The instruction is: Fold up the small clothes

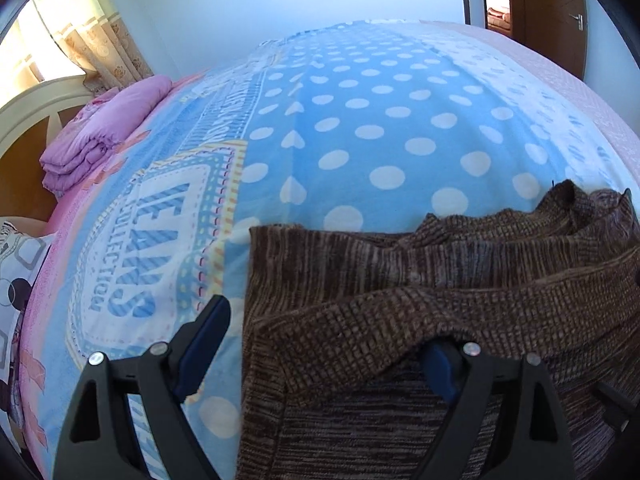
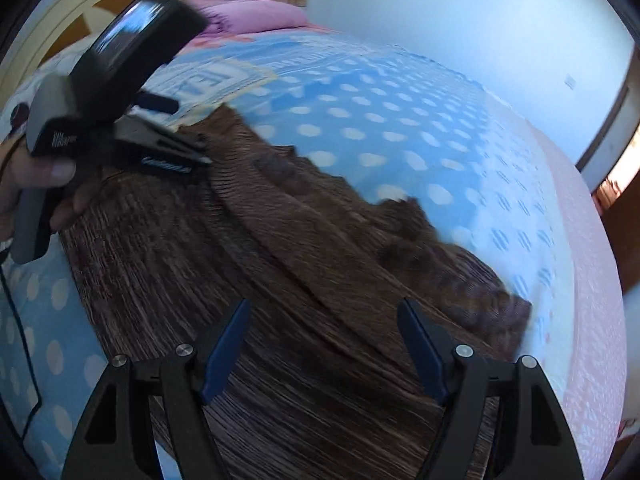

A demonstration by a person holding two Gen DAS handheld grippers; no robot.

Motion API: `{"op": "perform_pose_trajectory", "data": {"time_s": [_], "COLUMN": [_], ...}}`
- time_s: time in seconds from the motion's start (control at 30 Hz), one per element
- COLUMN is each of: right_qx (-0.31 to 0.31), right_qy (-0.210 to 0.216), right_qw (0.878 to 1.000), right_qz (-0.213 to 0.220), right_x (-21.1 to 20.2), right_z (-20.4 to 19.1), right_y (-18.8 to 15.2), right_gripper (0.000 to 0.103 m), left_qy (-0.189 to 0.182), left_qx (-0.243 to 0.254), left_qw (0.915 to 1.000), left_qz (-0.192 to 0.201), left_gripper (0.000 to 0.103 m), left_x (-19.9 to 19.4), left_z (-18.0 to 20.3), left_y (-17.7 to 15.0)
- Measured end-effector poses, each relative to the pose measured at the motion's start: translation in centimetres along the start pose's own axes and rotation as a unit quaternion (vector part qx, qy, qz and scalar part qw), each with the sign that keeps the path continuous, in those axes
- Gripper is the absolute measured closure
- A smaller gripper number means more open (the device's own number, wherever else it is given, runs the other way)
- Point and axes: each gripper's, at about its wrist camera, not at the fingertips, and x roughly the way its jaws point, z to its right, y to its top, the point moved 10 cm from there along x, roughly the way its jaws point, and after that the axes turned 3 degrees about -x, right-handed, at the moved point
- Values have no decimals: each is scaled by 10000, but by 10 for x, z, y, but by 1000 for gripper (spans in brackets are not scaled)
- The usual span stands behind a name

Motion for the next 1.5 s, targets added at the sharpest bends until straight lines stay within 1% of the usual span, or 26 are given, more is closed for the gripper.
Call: {"op": "perform_pose_trajectory", "data": {"time_s": [0.1,0.2,0.3,0.43,0.53,0.6,0.67,0.73,0.8,0.83,0.9,0.93,0.97,1.03,1.07,1.13,1.17,1.2,1.23,1.27,1.3,1.33,1.37,1.43,1.47,1.5], "right_qx": [-120,116,507,720,1218,1686,2085,2298,2643,2900,3047,2911,2726,2221,2100,2493,2806,3077,3393,3755,3894,3956,3829,3622,3605,3637], "right_qy": [-358,-739,-1054,-1734,-2018,-1914,-1639,-1503,-1088,-621,-13,322,402,191,-186,-544,-943,-1415,-1722,-1638,-1410,-1090,-844,-536,-172,20], "right_qw": [9992,9971,9931,9819,9712,9664,9639,9614,9583,9546,9514,9554,9610,9745,9765,9661,9549,9409,9248,9121,9100,9118,9197,9303,9323,9312], "right_qz": [-97,-127,-78,-238,-354,-319,-236,-154,47,276,459,369,217,-263,-456,-398,-217,-70,59,154,166,167,186,201,231,230], "right_x": [12,17,10,6,1,-7,-16,-25,-37,-43,-51,-49,-43,-22,-12,-7,-11,-19,-27,-32,-31,-31,-34,-43,-50,-56], "right_z": [-2,30,72,136,183,203,214,219,215,203,182,163,152,134,140,166,193,218,236,247,247,241,227,203,182,172], "right_y": [7,11,11,-5,-30,-49,-65,-78,-89,-91,-91,-92,-92,-93,-93,-87,-83,-85,-88,-92,-93,-93,-93,-96,-103,-111], "right_gripper": [27,27,27,27,27,27,27,27,27,27,27,27,27,27,27,27,27,27,27,27,27,27,27,27,27,27], "left_qy": [49,99,211,354,206,216,230,49,5,-39,-84,-75,-86,-42,-27,-69,-112,-160,-191,-246,-284,-319,-346,-507,-569,-592], "left_qx": [-37,-176,-310,-477,-620,-566,-551,-598,-604,-628,-668,-698,-712,-688,-711,-771,-802,-818,-817,-804,-788,-763,-753,-799,-807,-811], "left_qw": [10000,9998,9993,9978,9974,9980,9982,9982,9982,9980,9977,9975,9974,9976,9974,9970,9966,9965,9964,9964,9965,9966,9966,9954,9950,9948], "left_qz": [8,-9,-94,-281,-290,-196,-100,-43,-24,-16,-39,-58,-79,-121,-101,-95,-122,-116,-106,-86,-40,13,42,113,141,162], "left_gripper": [13,12,12,12,12,12,13,13,13,13,13,11,11,10,10,10,10,10,10,10,10,10,10,10,11,11], "left_x": [1,8,20,38,33,22,9,-4,-16,-22,-27,-28,-28,-24,-24,-26,-27,-29,-32,-37,-41,-46,-50,-59,-61,-63], "left_z": [-7,-17,-27,-42,-49,-55,-63,-69,-77,-82,-86,-88,-88,-85,-84,-80,-78,-76,-75,-73,-72,-71,-72,-73,-74,-75], "left_y": [3,11,16,12,2,-7,-17,-31,-49,-61,-74,-80,-86,-93,-94,-95,-96,-97,-99,-101,-102,-105,-108,-115,-118,-121]}}
